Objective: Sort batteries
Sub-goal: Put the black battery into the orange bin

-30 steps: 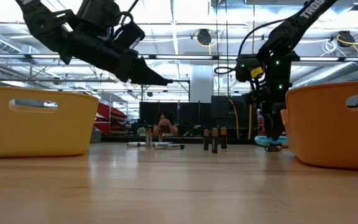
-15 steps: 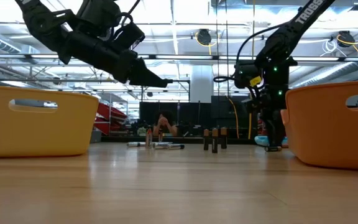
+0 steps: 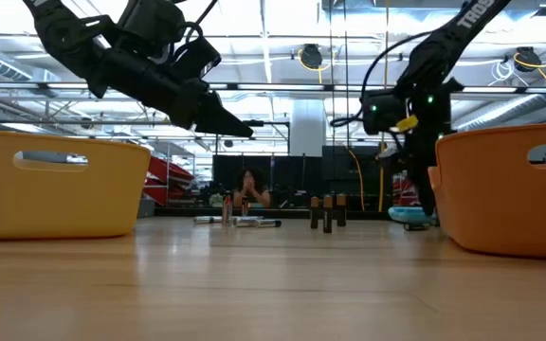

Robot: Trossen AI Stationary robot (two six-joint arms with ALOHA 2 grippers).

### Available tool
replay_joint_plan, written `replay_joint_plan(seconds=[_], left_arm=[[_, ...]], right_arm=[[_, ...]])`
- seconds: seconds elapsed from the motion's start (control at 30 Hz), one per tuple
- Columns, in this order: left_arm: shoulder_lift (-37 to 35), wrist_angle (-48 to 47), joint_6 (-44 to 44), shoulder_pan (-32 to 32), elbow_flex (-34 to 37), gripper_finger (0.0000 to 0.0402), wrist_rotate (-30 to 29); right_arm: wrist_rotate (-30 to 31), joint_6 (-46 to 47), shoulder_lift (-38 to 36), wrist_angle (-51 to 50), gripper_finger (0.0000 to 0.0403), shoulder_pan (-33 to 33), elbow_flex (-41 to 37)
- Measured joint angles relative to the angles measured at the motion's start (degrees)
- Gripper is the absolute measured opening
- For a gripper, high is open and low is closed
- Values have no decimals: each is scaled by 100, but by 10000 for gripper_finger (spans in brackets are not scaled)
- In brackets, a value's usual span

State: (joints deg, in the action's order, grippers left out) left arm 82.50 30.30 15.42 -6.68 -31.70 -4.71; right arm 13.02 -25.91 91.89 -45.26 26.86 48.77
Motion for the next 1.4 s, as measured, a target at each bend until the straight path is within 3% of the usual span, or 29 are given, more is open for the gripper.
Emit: replay_joint_plan(seconds=[0.17,0.27,0.43,0.57,0.7,0.9,1.0,1.2,1.4], left_arm=[[0,9,0,-11,0,102,0],[0,23,0,-11,0,102,0],[0,80,-86,11,0,102,-2],[0,109,-662,71,0,102,-2],[0,-153,-1338,153,0,102,-2],[0,-378,-1850,323,0,102,-2],[0,-369,-1794,457,0,102,-2],[0,-246,-1639,570,0,102,0],[0,-314,-1607,517,-2,102,-2]], right_arm=[[-102,-88,-41,-828,200,-71,-2],[-398,21,-51,-633,200,-51,-267],[-324,24,-102,-119,187,-84,-745],[-376,93,-104,-113,132,-86,-775],[-625,-28,-105,-117,33,-79,-785],[-672,212,-169,-151,23,-86,-743],[-614,385,-490,-280,23,-77,-515],[-649,677,-1847,-449,23,-302,156],[-1927,2119,-2927,-393,23,-1197,449]])
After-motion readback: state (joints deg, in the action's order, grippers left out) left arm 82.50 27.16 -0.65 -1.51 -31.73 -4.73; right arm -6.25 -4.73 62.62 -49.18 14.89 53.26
